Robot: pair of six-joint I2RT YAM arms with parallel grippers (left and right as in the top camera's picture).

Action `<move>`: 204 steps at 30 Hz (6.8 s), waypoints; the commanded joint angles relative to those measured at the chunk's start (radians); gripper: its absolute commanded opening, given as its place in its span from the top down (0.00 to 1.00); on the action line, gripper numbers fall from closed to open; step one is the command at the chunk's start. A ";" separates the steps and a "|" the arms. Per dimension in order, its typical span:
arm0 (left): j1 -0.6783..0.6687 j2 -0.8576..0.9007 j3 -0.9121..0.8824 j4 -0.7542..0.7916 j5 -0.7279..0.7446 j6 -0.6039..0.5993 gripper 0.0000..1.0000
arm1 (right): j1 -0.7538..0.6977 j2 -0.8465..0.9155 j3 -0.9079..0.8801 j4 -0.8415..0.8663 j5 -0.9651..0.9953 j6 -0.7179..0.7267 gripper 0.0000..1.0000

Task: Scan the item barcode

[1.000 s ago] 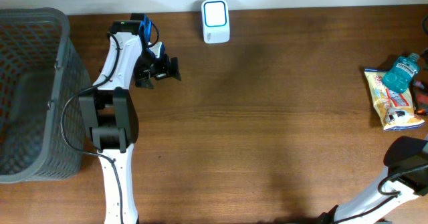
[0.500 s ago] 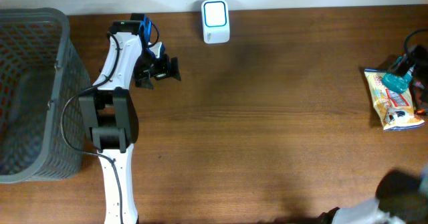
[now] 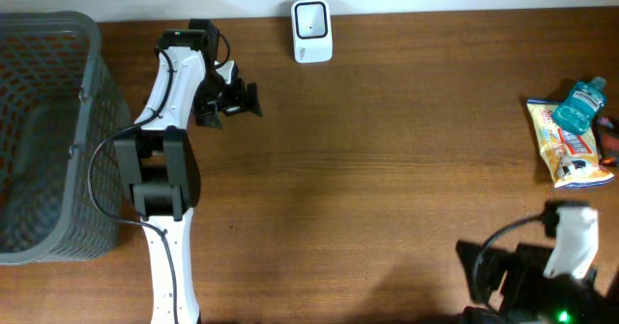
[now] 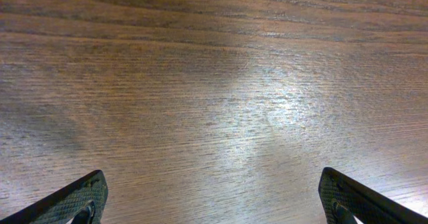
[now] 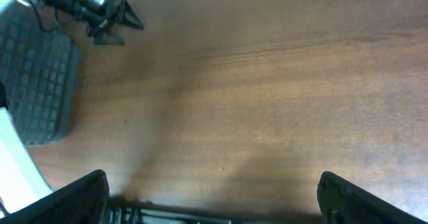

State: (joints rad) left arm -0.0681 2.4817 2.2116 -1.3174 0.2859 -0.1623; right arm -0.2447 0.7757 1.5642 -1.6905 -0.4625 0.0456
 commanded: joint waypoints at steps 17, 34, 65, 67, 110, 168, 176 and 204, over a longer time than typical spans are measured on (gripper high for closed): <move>-0.001 0.010 -0.002 0.000 -0.006 -0.005 0.01 | 0.073 -0.308 -0.438 0.381 -0.035 -0.225 0.02; -0.001 0.010 -0.002 0.000 -0.006 -0.005 0.01 | 0.303 -0.772 -1.358 1.526 0.041 -0.278 0.02; -0.001 0.010 -0.002 0.000 -0.006 -0.005 0.01 | 0.303 -0.772 -1.559 1.724 0.253 -0.277 0.02; -0.001 0.010 -0.002 0.000 -0.006 -0.005 0.01 | 0.303 -0.772 -1.559 1.724 0.266 -0.277 0.02; -0.001 0.010 -0.002 -0.008 -0.003 -0.006 0.01 | 0.303 -0.772 -1.559 1.615 0.415 -0.232 0.02; -0.053 -2.422 -2.203 1.355 -0.075 0.307 0.01 | 0.303 -0.772 -1.559 1.615 0.415 -0.232 0.02; -0.051 -2.477 -2.203 1.233 -0.326 0.133 0.01 | 0.303 -0.772 -1.559 1.615 0.415 -0.232 0.02; -0.034 -2.477 -2.203 1.233 -0.356 0.193 0.01 | 0.303 -0.772 -1.559 1.615 0.415 -0.232 0.02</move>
State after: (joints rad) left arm -0.0978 0.0166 0.0147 -0.0795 -0.0868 0.0067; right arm 0.0517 0.0093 0.0135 -0.0750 -0.0521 -0.1913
